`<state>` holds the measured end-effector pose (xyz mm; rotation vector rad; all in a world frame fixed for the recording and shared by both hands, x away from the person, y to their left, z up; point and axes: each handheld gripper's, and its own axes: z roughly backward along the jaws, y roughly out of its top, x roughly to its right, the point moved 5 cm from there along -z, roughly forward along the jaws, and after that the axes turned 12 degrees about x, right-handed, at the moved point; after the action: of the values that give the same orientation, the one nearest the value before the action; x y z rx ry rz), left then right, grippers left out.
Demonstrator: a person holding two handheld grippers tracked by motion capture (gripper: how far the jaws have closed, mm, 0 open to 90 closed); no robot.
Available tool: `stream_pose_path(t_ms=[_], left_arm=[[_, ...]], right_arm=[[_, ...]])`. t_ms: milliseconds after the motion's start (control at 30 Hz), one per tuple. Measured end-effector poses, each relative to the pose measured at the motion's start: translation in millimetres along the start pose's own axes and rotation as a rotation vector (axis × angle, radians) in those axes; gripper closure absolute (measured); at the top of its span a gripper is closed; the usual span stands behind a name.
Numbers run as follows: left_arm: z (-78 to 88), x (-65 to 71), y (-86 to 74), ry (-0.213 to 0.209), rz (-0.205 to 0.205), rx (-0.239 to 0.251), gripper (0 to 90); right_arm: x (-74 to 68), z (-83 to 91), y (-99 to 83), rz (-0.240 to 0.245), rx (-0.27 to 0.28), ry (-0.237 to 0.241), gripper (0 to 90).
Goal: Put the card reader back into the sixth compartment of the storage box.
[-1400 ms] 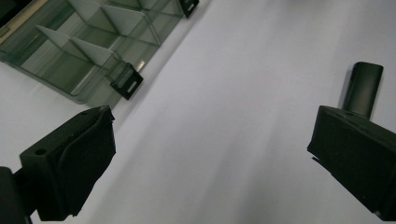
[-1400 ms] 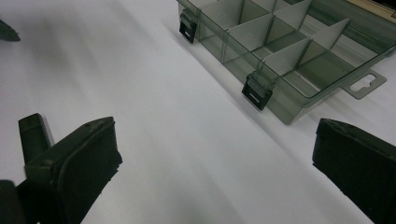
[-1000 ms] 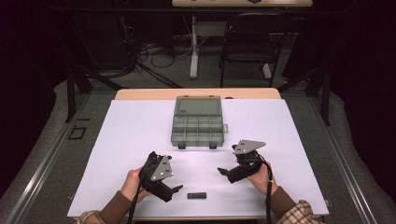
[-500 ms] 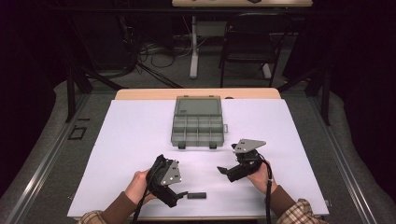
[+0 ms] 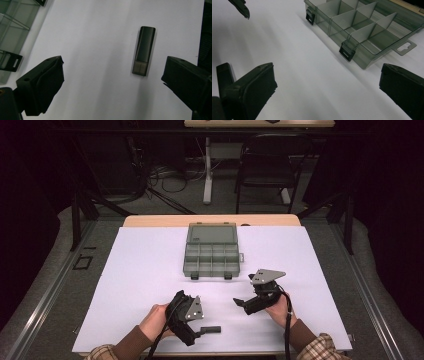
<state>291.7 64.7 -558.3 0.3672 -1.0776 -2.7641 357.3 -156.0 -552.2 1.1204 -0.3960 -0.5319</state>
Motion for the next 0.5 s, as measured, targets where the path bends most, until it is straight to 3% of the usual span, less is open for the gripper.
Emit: stream_pose_path(t_ms=[133, 300, 500], left_arm=[[-4.7, -1.1, 1.7, -0.011, 0.019, -0.022, 3.8], [-5.3, 3.6, 7.1, -0.053, 0.004, -0.041, 6.8], [-6.4, 5.6, 7.3, -0.055, 0.005, -0.051, 8.0]], right_arm=[[1.4, -1.4, -2.6, -0.009, -0.005, 0.001, 0.0], [-0.5, -4.0, -1.7, -0.009, -0.002, 0.005, 0.0], [0.6, -4.6, -4.9, -0.008, -0.009, 0.004, 0.0]])
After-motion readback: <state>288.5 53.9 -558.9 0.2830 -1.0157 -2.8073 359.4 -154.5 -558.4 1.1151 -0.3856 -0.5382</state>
